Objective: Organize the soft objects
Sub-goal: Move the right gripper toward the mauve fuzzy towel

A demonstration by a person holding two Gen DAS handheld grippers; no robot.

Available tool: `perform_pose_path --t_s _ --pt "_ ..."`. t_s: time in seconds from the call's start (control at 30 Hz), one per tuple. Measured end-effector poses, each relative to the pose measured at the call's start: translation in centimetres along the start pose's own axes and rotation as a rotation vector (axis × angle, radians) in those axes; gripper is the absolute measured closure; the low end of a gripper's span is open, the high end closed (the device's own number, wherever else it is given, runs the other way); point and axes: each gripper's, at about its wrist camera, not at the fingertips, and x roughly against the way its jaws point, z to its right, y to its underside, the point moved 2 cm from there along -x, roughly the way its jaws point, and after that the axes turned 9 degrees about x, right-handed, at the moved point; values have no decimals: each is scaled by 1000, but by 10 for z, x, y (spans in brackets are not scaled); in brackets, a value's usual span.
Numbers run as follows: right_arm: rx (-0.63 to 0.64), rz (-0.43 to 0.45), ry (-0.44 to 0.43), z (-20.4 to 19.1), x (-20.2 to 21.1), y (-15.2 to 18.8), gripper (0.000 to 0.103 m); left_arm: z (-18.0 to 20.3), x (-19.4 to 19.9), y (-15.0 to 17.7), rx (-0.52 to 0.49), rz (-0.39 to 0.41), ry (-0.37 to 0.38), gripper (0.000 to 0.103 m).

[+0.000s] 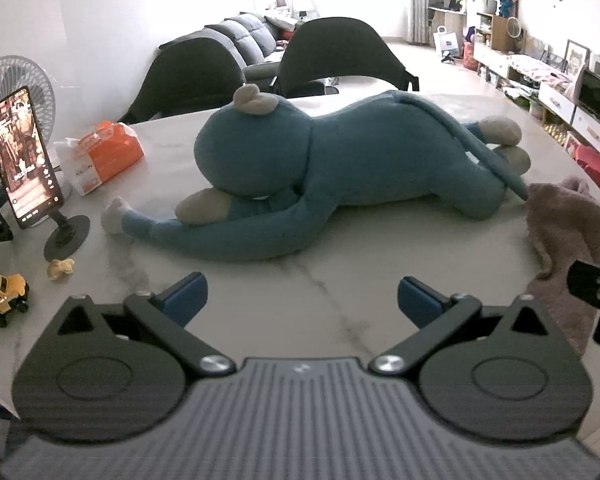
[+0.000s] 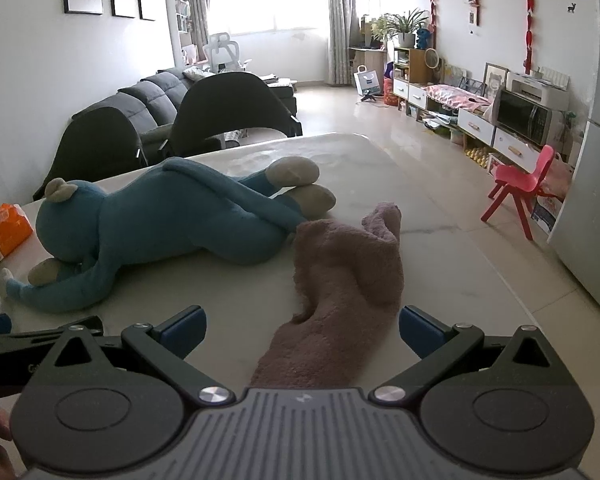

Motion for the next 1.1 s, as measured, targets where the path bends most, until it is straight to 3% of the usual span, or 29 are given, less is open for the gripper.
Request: perform_pose_path --t_s 1.1 --pt "31 -44 2 -6 -19 6 0 -14 -19 -2 -8 -57 -31 0"
